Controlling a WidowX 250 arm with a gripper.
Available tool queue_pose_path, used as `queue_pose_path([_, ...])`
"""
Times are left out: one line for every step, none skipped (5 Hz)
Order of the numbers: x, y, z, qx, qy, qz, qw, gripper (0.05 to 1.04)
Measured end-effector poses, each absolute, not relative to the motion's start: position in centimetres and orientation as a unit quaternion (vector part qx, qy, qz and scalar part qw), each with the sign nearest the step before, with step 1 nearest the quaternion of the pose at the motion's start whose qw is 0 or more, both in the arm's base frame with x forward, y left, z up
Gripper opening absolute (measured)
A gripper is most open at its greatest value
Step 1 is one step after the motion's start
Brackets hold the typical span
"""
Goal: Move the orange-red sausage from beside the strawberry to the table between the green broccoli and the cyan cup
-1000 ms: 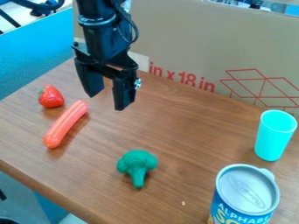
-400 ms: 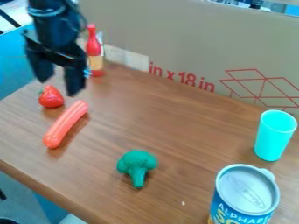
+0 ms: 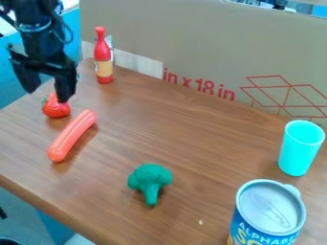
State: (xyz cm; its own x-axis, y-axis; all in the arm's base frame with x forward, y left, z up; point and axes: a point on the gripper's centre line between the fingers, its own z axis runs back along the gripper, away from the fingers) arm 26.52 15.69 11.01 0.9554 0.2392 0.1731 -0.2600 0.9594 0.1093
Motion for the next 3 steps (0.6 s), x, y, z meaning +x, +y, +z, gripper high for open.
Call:
queue_pose_path([27.1, 16.2, 9.4, 0.028, -0.088, 0.173, 0.981, 1.001])
queue_pose_path([27.5, 15.7, 9.0, 0.02, -0.078, 0.179, 0.981, 1.001])
queue_pose_path([27.1, 15.2, 7.5, -0.01, -0.05, 0.171, 0.984, 1.001])
